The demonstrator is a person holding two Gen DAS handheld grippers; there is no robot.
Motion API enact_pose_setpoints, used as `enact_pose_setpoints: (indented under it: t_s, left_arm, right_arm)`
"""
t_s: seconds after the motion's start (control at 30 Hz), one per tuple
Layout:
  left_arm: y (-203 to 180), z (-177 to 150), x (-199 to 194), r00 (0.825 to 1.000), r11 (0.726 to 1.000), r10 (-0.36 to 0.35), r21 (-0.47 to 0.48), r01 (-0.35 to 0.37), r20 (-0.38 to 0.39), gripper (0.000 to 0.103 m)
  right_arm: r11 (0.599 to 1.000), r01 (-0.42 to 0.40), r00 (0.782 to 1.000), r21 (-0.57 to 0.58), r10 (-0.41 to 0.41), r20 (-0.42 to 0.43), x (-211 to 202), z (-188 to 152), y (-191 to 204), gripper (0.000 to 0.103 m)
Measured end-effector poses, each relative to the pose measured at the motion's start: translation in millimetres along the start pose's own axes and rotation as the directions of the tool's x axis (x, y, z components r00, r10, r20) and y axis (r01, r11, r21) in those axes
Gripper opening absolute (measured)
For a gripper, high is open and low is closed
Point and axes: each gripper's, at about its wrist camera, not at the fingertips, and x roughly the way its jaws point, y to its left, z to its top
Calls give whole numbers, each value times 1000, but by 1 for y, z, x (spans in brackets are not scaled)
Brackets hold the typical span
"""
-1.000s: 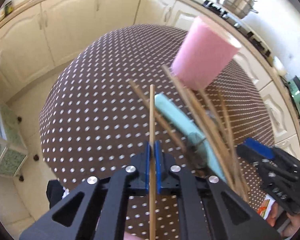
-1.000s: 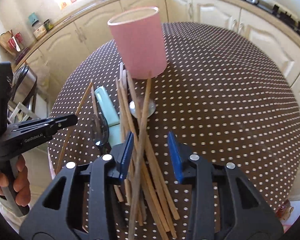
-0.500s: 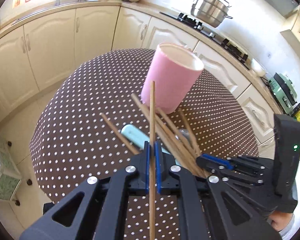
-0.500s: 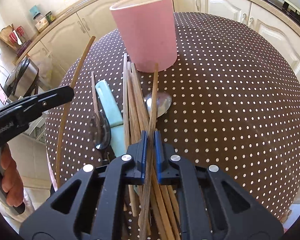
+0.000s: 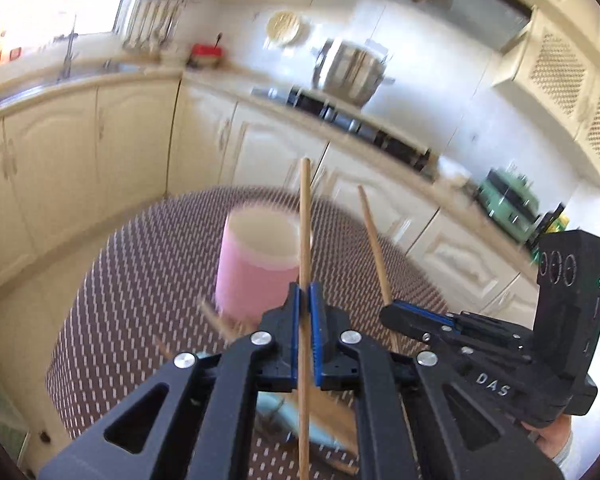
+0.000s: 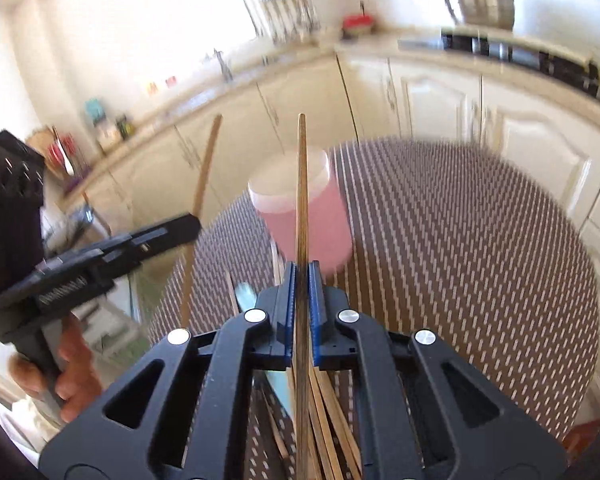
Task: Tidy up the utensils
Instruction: 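Lift both chopsticks into the pink cup while the left tool opens to release its chopstick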
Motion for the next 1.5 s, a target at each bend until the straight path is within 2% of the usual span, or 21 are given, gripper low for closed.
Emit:
enact_pose_setpoints:
  t_s: [0.07,0.13,0.23,0.33,0.5,0.6,0.67,0.73,1.0,1.07,1.23,1.3,1.33,1.37,1.43,1.5]
  left_arm:
    - [-8,16,-8,996,999,-8,38,5,85,5]
    - [-13,31,-13,987,998,-18,67,8,159,5]
    - [-18,52,-16,962,995,-27,95,0,273,5]
    - [-18,68,-15,926,994,-25,106,-16,377,5]
    - [-16,87,2,871,993,6,99,-63,491,5]
    - [-12,89,10,847,993,13,95,-75,532,5]
    - [-7,89,17,836,993,15,86,-75,549,5]
    - [0,87,25,837,994,17,82,-74,547,5]
    - [18,67,55,888,995,40,67,-80,458,5]
    - [18,61,54,898,994,49,71,-89,437,5]
    - [21,48,45,910,991,62,81,-104,410,7]
    - [23,46,41,924,993,53,76,-88,379,8]
    - [24,43,39,928,994,51,74,-84,368,16]
    - [25,41,36,928,993,60,70,-92,367,31]
    - [25,38,31,928,993,70,68,-101,366,44]
    - [25,33,23,927,992,76,67,-108,368,47]
  right_arm:
    - [1000,8,996,-4,-8,86,-9,15,6,7]
    - [1000,9,983,-1,-9,185,-14,33,12,7]
    - [1000,16,950,-7,-13,312,-16,54,20,7]
    - [999,48,904,-24,-33,426,-9,74,32,7]
    - [996,83,835,-11,-64,547,8,99,38,7]
    - [996,89,811,10,-78,580,22,106,34,7]
    - [996,86,803,25,-84,590,30,105,30,7]
    - [995,91,798,42,-98,595,41,101,24,7]
    - [993,112,824,41,-116,554,59,78,19,7]
    - [993,114,832,40,-117,542,57,73,20,7]
    - [989,146,839,22,-136,528,47,57,28,7]
    - [988,153,843,25,-144,518,43,53,30,7]
    - [987,159,847,26,-150,511,41,50,30,7]
    - [986,162,849,25,-152,505,40,48,31,7]
    - [985,171,854,22,-159,496,36,44,33,7]
    - [983,179,856,25,-169,489,34,39,35,8]
